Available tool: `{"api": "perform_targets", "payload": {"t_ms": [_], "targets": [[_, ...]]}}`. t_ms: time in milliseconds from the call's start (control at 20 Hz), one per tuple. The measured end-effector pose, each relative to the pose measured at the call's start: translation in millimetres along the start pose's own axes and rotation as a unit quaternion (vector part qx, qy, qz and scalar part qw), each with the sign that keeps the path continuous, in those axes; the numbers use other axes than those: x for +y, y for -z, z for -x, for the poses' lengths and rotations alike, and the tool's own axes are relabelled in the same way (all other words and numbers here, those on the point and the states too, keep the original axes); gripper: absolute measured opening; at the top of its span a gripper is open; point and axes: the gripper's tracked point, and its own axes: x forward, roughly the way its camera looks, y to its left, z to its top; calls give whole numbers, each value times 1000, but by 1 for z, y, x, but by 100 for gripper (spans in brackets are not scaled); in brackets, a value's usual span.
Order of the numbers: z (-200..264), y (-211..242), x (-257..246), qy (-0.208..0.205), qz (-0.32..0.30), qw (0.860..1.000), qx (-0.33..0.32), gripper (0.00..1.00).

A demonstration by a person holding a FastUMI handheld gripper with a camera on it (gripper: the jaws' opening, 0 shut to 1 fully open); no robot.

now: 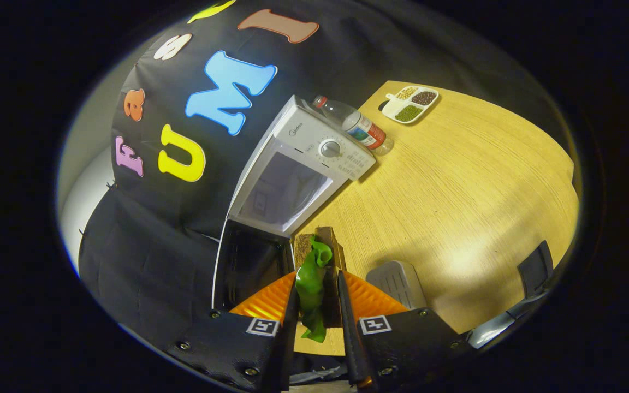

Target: Open the microwave, put the food inside, and close the microwave door.

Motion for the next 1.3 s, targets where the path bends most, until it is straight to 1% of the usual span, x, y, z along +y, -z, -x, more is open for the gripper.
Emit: {"api": "perform_targets", "payload": {"t_ms": [100,400,700,950,1300], "targets": [[-14,0,12,1,4,1000,-18,39],[-64,13,55,-24,3,999,-43,39],[-110,11,90,-50,-3,996,-76,39],[-144,-4,99,-57,-16,991,-117,39],[-206,-23,109,-72,-30,984,-160,39]]}}
